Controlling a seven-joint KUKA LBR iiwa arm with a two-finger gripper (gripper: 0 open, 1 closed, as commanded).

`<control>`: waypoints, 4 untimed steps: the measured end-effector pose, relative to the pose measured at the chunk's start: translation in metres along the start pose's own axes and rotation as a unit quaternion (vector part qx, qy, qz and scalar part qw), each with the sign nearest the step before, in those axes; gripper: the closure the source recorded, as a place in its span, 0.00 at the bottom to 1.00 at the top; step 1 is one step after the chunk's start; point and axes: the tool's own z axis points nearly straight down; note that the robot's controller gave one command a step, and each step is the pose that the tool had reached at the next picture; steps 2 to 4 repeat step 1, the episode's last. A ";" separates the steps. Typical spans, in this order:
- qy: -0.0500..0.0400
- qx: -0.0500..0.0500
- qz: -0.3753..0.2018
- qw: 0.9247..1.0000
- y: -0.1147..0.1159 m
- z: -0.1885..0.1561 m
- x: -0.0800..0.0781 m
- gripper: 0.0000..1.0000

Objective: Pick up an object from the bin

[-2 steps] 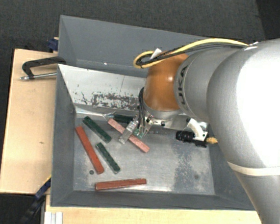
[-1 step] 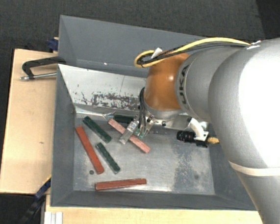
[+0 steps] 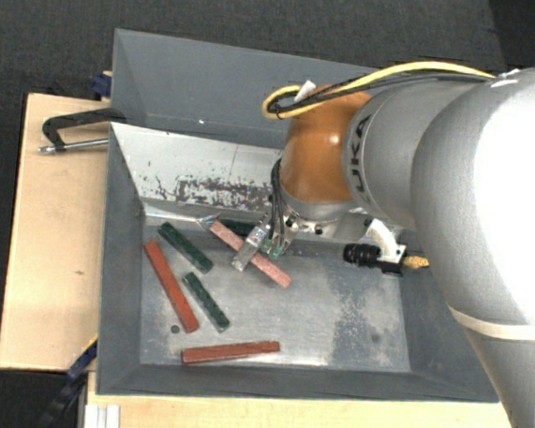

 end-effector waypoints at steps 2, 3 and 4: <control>-0.004 -0.004 0.000 1.000 0.002 -0.017 -0.002 1.00; -0.004 -0.004 0.000 1.000 0.002 -0.017 -0.002 1.00; -0.004 -0.004 0.000 1.000 0.002 -0.017 -0.002 1.00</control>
Offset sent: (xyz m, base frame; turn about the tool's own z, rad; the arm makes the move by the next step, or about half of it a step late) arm -0.0001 -0.0002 0.0511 0.0000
